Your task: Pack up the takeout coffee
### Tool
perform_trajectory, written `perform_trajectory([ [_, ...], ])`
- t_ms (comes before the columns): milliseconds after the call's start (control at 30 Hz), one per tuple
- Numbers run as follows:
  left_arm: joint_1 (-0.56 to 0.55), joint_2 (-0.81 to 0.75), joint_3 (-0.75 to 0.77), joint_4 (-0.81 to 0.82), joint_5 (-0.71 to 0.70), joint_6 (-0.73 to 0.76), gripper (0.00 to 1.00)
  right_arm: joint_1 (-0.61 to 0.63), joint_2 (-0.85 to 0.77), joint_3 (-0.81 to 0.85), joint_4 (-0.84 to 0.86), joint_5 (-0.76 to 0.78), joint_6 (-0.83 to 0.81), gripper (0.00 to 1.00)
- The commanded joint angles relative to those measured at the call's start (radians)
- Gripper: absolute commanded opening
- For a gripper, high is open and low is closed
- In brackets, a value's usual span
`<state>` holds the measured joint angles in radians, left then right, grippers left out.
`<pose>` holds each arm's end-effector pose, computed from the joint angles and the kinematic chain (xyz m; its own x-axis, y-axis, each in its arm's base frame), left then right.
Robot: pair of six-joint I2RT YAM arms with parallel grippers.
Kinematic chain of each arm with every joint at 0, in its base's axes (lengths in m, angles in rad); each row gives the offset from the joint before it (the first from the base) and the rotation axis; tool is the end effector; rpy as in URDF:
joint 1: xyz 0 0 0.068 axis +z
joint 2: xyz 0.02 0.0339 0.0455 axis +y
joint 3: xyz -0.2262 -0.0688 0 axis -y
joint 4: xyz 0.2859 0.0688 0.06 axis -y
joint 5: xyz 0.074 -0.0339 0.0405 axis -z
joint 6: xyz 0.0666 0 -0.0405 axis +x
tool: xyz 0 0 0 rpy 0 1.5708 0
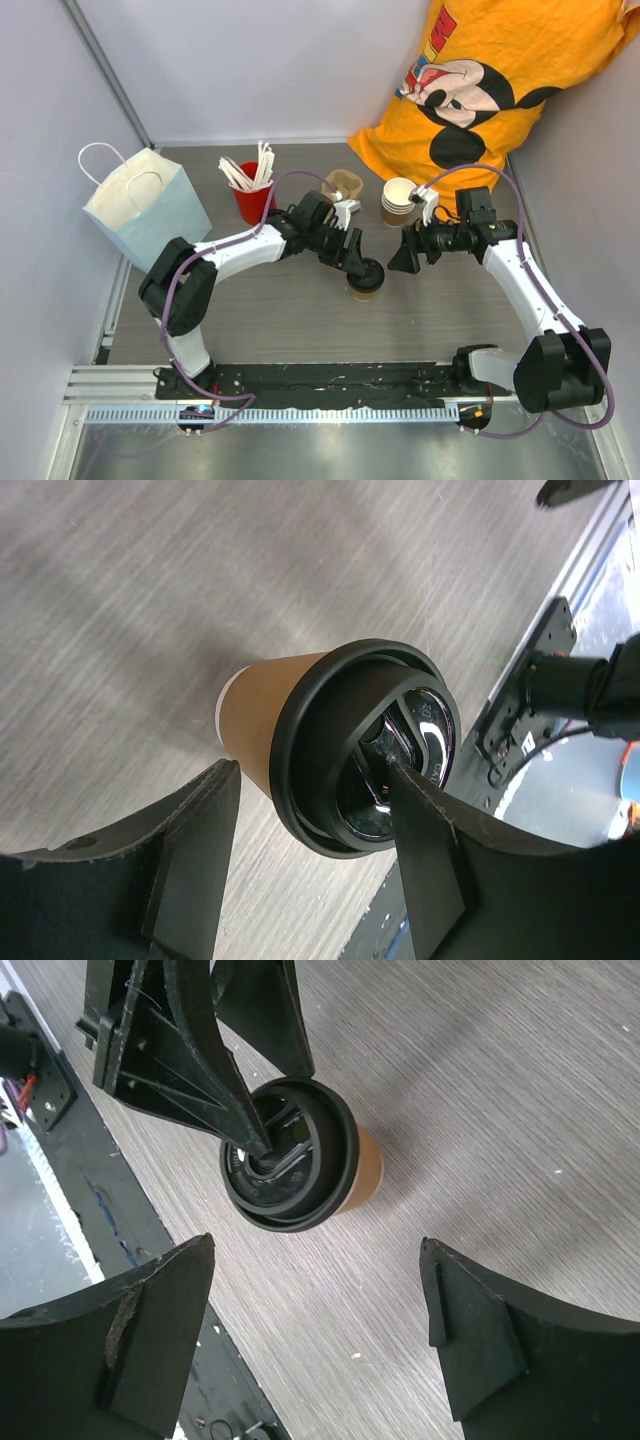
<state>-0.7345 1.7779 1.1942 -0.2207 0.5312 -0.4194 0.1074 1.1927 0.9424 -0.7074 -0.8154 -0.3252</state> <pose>0.2960 -0.3128 0.1327 -0.8298 0.2763 -0.4848 0.5482 0.5660 -0.6157 0.2903 0.0801 0.2132 -0.6140 -0.2865 -0.7355 -0.7241 0.5753 0.3804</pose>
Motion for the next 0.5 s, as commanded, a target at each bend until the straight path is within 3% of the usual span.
perform_trajectory([
  [0, 0.024, 0.044, -0.024, -0.013, -0.174, 0.011, 0.63, 0.002, 0.039, 0.019, 0.089, -0.050, 0.077, 0.87],
  [467, 0.037, 0.052, -0.038, 0.030, -0.174, -0.006, 0.63, -0.011, 0.235, -0.024, 0.177, -0.206, 0.187, 0.76],
])
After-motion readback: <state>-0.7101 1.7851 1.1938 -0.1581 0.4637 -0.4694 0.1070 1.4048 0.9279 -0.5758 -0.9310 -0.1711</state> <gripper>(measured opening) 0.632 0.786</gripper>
